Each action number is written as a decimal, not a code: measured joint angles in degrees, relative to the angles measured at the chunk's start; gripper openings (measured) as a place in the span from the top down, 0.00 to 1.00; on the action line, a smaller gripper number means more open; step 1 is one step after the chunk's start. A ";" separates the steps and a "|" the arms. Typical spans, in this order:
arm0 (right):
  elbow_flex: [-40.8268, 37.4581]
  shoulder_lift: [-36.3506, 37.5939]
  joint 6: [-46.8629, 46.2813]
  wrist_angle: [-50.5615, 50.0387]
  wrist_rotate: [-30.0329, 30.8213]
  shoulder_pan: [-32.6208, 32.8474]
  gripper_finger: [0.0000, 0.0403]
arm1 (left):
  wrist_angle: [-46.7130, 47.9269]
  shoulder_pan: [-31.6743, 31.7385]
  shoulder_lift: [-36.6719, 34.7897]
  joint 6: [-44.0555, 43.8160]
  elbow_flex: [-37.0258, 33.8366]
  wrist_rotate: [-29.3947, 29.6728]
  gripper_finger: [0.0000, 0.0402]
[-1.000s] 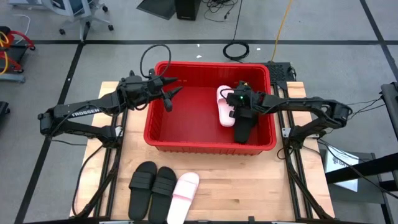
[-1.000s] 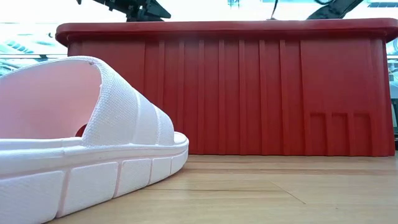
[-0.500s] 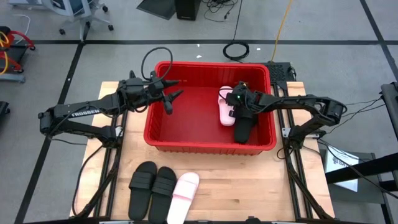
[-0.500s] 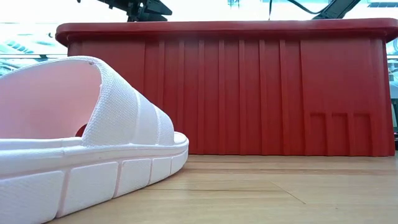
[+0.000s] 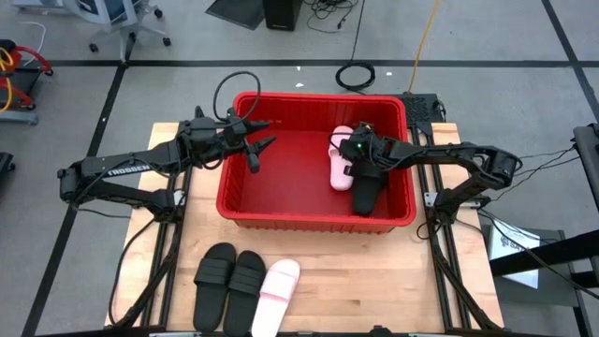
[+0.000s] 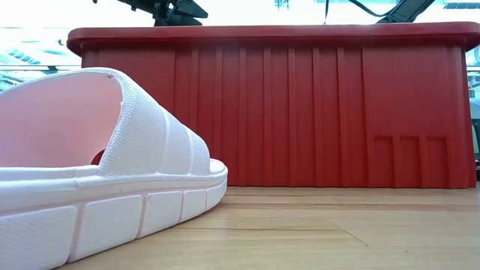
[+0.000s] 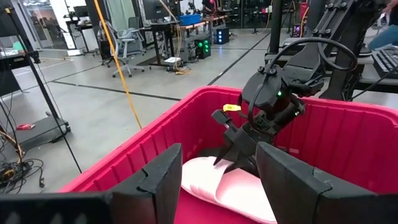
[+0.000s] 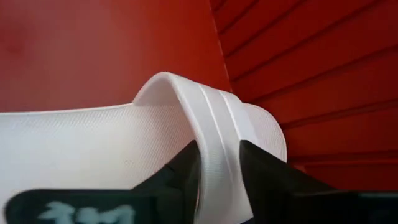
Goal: Pick and place slides into bin
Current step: Put the right pink slide into the red bin, then put the pink slide into the red bin
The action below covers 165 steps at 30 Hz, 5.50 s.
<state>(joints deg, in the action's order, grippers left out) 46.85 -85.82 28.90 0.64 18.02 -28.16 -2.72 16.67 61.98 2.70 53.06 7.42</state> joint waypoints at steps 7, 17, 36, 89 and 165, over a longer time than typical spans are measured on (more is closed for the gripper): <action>0.00 0.00 -0.75 -0.18 -0.51 0.00 0.56 | -0.02 0.00 0.00 -0.02 0.00 -0.02 0.50; 0.02 0.04 -1.02 -0.86 -4.82 0.17 0.43 | 0.46 -0.94 0.00 -0.17 0.00 -0.05 0.50; 0.02 0.22 -4.26 0.69 -0.28 0.13 0.55 | 0.88 -2.67 -0.28 -0.23 0.00 -0.02 0.50; 0.04 15.68 -10.54 -4.12 -14.00 2.15 0.63 | 3.25 -4.65 -2.86 0.13 0.04 0.20 0.50; 21.40 -14.80 -29.74 25.08 -3.11 63.96 0.65 | -10.26 -64.37 4.07 1.49 0.00 15.63 0.50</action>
<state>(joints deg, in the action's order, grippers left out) 68.25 -100.62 -0.85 25.73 14.91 35.80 -12.99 -47.70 66.04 4.19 53.06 23.05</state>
